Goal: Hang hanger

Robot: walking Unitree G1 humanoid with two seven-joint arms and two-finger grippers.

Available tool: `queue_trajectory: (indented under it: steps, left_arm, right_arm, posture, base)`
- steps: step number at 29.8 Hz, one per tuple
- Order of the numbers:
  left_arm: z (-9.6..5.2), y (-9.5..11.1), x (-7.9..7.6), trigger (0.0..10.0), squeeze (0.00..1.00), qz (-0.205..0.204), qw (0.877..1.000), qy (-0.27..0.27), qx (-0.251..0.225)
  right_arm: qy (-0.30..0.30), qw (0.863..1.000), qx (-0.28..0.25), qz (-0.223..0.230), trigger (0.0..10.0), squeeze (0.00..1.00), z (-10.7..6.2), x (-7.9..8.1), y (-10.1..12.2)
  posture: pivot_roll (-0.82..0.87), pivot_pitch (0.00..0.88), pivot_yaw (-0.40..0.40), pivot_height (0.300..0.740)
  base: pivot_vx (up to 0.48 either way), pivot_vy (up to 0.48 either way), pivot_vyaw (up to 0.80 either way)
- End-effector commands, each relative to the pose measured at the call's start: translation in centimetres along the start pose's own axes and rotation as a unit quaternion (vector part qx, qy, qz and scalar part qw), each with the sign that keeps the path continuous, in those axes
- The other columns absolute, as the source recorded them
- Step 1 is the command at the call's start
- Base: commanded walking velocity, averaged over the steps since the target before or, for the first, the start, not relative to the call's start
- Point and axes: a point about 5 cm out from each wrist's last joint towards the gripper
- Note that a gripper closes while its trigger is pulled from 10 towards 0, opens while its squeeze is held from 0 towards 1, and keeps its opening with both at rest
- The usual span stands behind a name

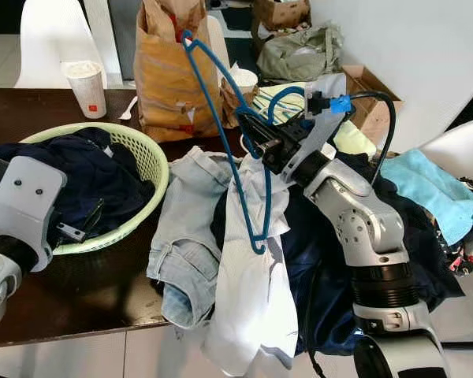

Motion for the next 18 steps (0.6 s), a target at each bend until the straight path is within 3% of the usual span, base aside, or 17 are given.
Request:
queue_trajectory:
  steps: [1, 5, 18]
  left_arm:
    - [0.0, -1.8, -0.3, 10.0, 0.00, -0.009, 0.999, 0.002, 0.049]
    - [0.0, -3.1, -0.4, 10.0, 0.00, -0.021, 0.996, 0.006, 0.083]
    - [0.1, -3.8, -1.0, 10.0, 0.00, -0.034, 0.995, -0.009, 0.098]
  right_arm:
    - [-0.005, 1.000, 0.008, -0.007, 10.0, 0.00, -0.3, -0.2, -0.1]
    - [-0.005, 1.000, 0.009, -0.008, 10.0, 0.00, -0.3, -0.3, 0.0]
    - [-0.003, 1.000, 0.007, -0.010, 10.0, 0.00, -0.2, -0.2, 0.1]
  posture:
    - [0.01, 0.179, -0.090, 0.740]
    - [0.01, 0.180, -0.090, 0.740]
    - [0.01, 0.170, -0.093, 0.740]
  base:
    - [0.000, 0.000, 0.00]
    - [0.000, 0.000, 0.00]
    - [0.000, 0.000, 0.00]
Point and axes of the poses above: a point about 5 cm out from each wrist's last joint towards the gripper, its own z axis pointing out of the wrist towards the gripper, its own y axis along the axis of the wrist's last joint, x = y × z, and after that the axes turned 12 degrees about -z, right-handed
